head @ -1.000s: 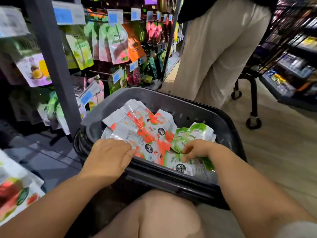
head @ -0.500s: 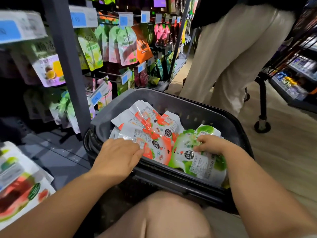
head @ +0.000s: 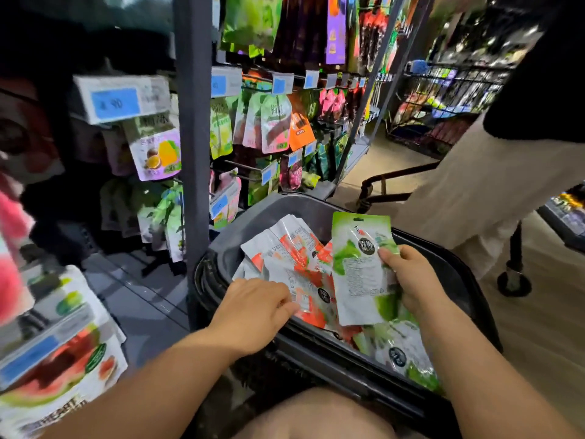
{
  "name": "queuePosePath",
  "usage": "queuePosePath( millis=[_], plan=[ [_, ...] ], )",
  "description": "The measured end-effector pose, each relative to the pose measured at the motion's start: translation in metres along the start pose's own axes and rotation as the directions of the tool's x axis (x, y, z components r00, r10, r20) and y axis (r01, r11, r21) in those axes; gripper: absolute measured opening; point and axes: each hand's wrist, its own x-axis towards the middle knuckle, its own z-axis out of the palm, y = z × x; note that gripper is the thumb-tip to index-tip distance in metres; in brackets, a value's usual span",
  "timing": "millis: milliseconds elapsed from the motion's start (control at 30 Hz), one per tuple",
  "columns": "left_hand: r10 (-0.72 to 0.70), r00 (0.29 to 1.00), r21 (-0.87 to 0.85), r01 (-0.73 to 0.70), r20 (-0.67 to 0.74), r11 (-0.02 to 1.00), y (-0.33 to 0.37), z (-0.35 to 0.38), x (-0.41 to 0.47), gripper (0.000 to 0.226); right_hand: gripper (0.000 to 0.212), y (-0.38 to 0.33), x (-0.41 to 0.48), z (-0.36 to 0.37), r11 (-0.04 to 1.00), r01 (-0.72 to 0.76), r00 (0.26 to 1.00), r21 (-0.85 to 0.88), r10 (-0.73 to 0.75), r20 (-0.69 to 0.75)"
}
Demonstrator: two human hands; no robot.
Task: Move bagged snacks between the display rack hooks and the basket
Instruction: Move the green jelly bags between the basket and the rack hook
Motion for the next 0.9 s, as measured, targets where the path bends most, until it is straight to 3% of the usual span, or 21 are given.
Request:
queuePosePath(
  millis=[133,233,300,367,467,533,600,667,767,900],
  plan=[
    [-0.137,0.99,-0.365,0.142,0.041,0.92,0.008,-0.014,0.002,0.032,0.015,-0.023,-0.014,0.04,0.993,0.016,0.999,0.12,-0.02,0.034],
    [-0.236,0.969,-0.697,0.214,0.066,0.685,0.012,-0.027,0.004,0.02,0.015,-0.036,-0.03,0.073,0.986,0.015,0.994,0.166,-0.032,0.102],
    [-0.278,0.959,-0.773,0.216,0.053,0.597,0.01,-0.036,0.007,0.008,0.014,-0.042,-0.04,0.096,0.979,0.012,0.989,0.202,-0.042,0.144],
    [-0.327,0.945,-0.855,0.165,-0.005,0.491,0.004,-0.043,0.009,0.011,0.015,-0.046,-0.048,0.117,0.971,0.017,0.987,0.237,-0.054,0.153],
    [-0.449,0.892,-0.914,0.137,-0.053,0.381,-0.005,-0.05,0.009,0.012,0.038,-0.049,-0.059,0.139,0.981,0.103,0.99,0.163,-0.117,0.077],
    [-0.514,0.855,-0.94,0.116,-0.071,0.322,-0.01,-0.053,0.009,0.015,0.049,-0.048,-0.069,0.146,0.966,0.259,0.966,0.0,-0.259,-0.004],
    [-0.557,0.825,-0.951,0.087,-0.098,0.296,-0.012,-0.058,0.009,0.016,0.041,-0.047,-0.078,0.15,0.86,0.448,0.883,-0.245,-0.468,-0.029],
    [-0.572,0.814,-0.955,0.078,-0.104,0.286,-0.013,-0.064,0.009,0.014,0.022,-0.049,-0.084,0.155,0.753,0.566,0.804,-0.337,-0.594,0.025],
    [-0.576,0.813,-0.942,0.124,-0.083,0.311,-0.011,-0.071,0.01,0.012,0.022,-0.055,-0.088,0.16,0.755,0.604,0.795,-0.254,-0.592,0.131],
    [-0.572,0.82,-0.967,0.155,0.012,0.202,-0.011,-0.067,0.01,0.039,0.025,-0.057,-0.091,0.165,0.799,0.561,0.82,-0.217,-0.501,0.277]
  ],
)
